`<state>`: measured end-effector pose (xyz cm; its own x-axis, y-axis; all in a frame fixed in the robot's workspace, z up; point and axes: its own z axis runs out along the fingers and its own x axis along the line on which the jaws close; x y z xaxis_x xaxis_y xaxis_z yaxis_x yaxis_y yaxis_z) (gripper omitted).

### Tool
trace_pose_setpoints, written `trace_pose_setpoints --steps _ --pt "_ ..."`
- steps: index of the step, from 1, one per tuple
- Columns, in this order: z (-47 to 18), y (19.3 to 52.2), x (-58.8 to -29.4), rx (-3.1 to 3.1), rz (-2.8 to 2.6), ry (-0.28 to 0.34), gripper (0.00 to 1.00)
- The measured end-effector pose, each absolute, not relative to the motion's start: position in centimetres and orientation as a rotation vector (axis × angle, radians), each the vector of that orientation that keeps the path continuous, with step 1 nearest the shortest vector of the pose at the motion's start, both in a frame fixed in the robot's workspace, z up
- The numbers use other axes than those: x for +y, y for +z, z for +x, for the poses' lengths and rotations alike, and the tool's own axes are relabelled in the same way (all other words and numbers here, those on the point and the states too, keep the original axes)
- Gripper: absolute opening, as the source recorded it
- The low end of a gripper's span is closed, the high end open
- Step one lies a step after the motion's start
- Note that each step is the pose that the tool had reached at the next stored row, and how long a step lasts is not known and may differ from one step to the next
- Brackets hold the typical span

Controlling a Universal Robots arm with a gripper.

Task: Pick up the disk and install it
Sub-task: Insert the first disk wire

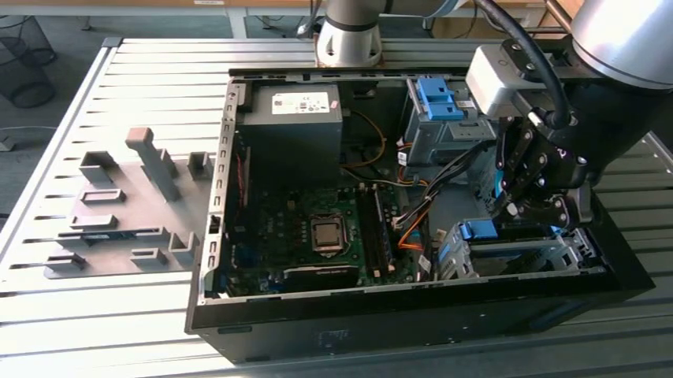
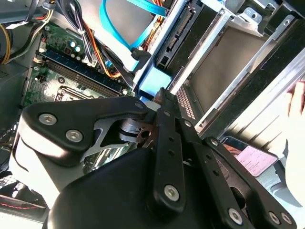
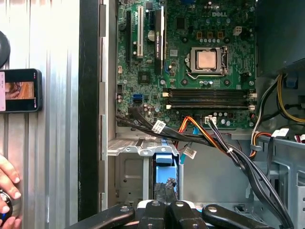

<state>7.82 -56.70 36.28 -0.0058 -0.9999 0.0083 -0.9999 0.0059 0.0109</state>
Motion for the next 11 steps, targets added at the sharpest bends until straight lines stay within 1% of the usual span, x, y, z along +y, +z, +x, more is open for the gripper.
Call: trace_pose_setpoints --steps 11 --pt "11.1 36.2 -56.7 -2.219 2.205 -0.003 0.11"
